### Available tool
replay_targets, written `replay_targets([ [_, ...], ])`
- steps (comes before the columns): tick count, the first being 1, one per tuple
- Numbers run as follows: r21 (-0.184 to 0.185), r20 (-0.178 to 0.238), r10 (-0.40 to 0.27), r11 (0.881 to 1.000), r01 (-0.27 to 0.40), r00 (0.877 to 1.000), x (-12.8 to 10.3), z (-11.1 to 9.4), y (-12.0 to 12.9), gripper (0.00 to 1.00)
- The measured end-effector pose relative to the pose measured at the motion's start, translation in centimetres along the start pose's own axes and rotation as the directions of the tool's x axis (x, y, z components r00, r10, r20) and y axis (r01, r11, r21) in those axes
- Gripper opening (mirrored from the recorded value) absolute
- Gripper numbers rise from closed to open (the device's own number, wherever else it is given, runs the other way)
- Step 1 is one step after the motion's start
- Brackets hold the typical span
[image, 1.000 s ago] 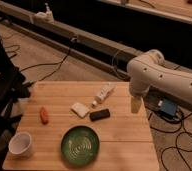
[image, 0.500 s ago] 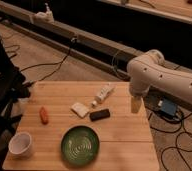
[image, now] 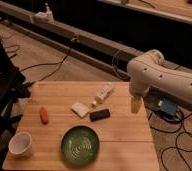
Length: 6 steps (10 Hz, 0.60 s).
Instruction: Place the ceramic cup in the ceramic bowl
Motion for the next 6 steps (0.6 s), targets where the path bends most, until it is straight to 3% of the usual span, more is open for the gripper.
replay_targets([
  [2, -0.009, 0.041, 0.003, 1.000, -0.003, 0.999, -0.8, 0.0, -0.4, 0.80],
  [3, -0.033, 0.099, 0.022, 0.999, -0.018, 0.995, -2.5, 0.0, -0.9, 0.80],
  [4, -0.071, 0.184, 0.028, 0.997, -0.015, 0.983, -5.8, -0.2, -0.9, 0.80],
  [6, -0.117, 0.282, -0.001, 0.993, 0.035, 0.960, -10.7, -0.7, -0.5, 0.80],
])
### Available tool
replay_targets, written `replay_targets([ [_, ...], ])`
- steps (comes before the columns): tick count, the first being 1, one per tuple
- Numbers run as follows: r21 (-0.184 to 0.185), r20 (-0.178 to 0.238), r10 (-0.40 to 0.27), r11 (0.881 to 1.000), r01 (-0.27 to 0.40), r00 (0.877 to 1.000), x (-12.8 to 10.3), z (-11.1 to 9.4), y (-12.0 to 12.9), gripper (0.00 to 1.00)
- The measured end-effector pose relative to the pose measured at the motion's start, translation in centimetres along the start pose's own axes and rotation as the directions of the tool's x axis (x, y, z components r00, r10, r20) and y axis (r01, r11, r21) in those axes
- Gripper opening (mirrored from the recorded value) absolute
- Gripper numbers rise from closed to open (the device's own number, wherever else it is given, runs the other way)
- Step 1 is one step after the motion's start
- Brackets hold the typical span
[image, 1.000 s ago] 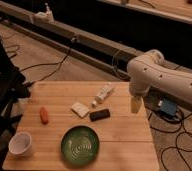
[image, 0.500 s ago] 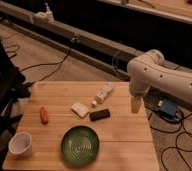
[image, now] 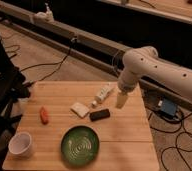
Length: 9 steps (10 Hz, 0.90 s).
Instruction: Place the ceramic cup in the ceramic bowl
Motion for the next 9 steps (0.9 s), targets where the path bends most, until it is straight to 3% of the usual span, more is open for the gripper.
replay_targets([
  [2, -0.043, 0.060, -0.076, 0.996, 0.079, 0.995, -5.2, 0.7, 1.2, 0.80],
  [4, -0.059, 0.089, -0.147, 0.987, 0.152, 0.985, -9.8, 1.0, 3.2, 0.80],
  [9, -0.054, 0.084, -0.131, 0.989, 0.135, 0.988, -9.2, 0.9, 2.8, 0.80],
])
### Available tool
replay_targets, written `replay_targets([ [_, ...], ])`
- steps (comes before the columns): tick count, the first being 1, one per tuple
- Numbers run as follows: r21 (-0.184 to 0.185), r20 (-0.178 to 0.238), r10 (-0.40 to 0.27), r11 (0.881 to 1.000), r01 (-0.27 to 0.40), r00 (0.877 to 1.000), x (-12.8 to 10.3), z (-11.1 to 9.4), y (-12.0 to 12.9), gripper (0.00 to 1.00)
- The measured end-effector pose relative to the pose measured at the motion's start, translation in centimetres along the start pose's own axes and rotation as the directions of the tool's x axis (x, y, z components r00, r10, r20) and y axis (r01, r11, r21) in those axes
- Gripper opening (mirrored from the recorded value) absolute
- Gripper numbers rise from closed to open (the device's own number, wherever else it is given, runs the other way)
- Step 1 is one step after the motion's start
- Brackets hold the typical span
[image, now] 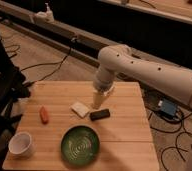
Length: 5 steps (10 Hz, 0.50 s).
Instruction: Place the ceramic cup in the ceramic bowl
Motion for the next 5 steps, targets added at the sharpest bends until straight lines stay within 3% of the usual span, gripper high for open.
replay_targets([
  [3, 0.026, -0.013, 0.060, 0.998, -0.060, 0.998, 0.9, 0.4, -1.9, 0.80],
  [5, 0.046, 0.011, 0.083, 0.995, -0.084, 0.996, -1.0, 1.3, -2.7, 0.80],
])
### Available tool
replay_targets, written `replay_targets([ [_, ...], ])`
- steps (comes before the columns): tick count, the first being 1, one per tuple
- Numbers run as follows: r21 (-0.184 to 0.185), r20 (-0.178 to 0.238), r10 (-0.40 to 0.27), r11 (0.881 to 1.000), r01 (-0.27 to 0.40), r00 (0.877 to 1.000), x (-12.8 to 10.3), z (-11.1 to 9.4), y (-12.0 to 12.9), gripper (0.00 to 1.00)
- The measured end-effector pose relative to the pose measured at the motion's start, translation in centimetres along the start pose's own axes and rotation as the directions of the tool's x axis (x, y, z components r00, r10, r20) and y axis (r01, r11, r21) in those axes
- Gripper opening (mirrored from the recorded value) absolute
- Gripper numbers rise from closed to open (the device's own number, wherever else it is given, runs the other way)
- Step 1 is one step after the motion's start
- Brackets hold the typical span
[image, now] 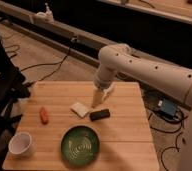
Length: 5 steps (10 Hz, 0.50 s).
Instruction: Place the ceramic cup in the ceramic bowl
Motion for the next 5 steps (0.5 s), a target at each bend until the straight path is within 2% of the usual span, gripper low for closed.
replay_targets([
  [2, 0.014, 0.042, 0.011, 1.000, -0.012, 0.999, -2.7, 1.2, 0.4, 0.80],
  [5, -0.007, 0.079, -0.062, 0.998, 0.063, 0.995, -8.5, 4.3, 3.2, 0.80],
])
